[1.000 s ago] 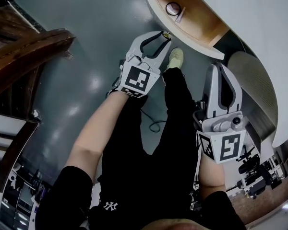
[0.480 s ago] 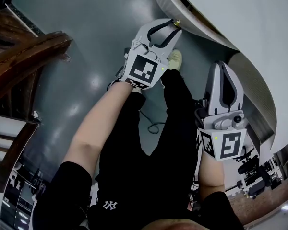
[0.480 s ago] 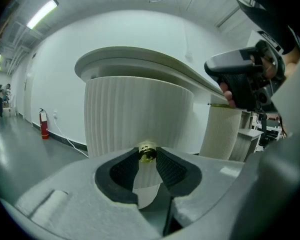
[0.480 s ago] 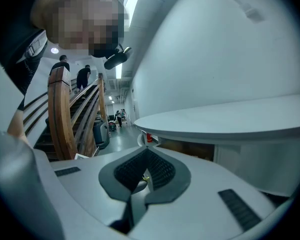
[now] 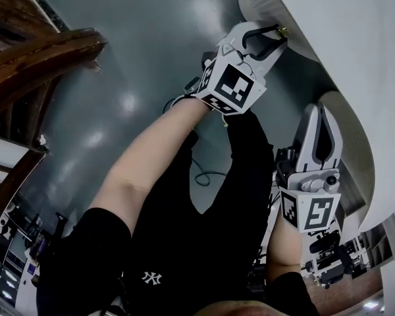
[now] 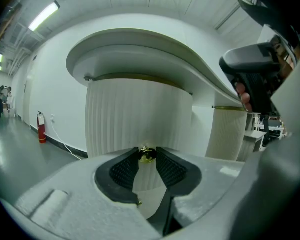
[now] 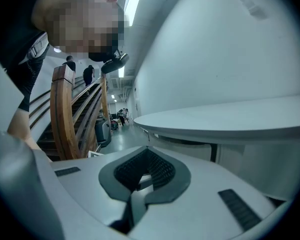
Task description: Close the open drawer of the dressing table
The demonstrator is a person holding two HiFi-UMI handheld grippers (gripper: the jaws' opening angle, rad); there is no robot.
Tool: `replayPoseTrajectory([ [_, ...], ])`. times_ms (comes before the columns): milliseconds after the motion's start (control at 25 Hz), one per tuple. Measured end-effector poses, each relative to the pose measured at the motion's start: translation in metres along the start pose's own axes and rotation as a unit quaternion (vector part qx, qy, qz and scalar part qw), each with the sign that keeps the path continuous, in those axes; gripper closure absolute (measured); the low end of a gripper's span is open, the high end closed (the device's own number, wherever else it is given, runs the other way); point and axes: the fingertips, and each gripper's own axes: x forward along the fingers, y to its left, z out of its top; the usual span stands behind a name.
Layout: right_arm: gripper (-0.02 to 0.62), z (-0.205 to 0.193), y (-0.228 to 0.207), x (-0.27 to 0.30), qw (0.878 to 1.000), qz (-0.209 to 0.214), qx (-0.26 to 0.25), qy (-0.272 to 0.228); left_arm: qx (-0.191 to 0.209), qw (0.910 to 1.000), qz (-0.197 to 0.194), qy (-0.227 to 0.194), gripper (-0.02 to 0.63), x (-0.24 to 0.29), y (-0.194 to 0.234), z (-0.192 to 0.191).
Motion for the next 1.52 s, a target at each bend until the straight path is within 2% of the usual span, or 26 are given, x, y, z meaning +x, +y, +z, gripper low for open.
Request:
replayPoseTrajectory([
  [1000, 0.580, 0.006, -0.008, -0.001, 1.000, 0.006, 0.003, -0.004, -0.007, 0.9997, -0.010, -0.023, 0.499, 0.037, -0.002, 0.014],
  [1320, 0.580, 0.020, 0.006, -0.006, 1.000, 0.014, 0.009, 0.001, -0.005, 0.9998, -0.005, -0.019, 0.494, 0.009, -0.003, 0.027],
  [1520, 0.580, 0.040, 0.024, -0.011, 1.000, 0.017, 0.010, -0.004, -0.011, 0.9998, -0.006, -0.016, 0.495, -0.030, -0.012, 0.049],
])
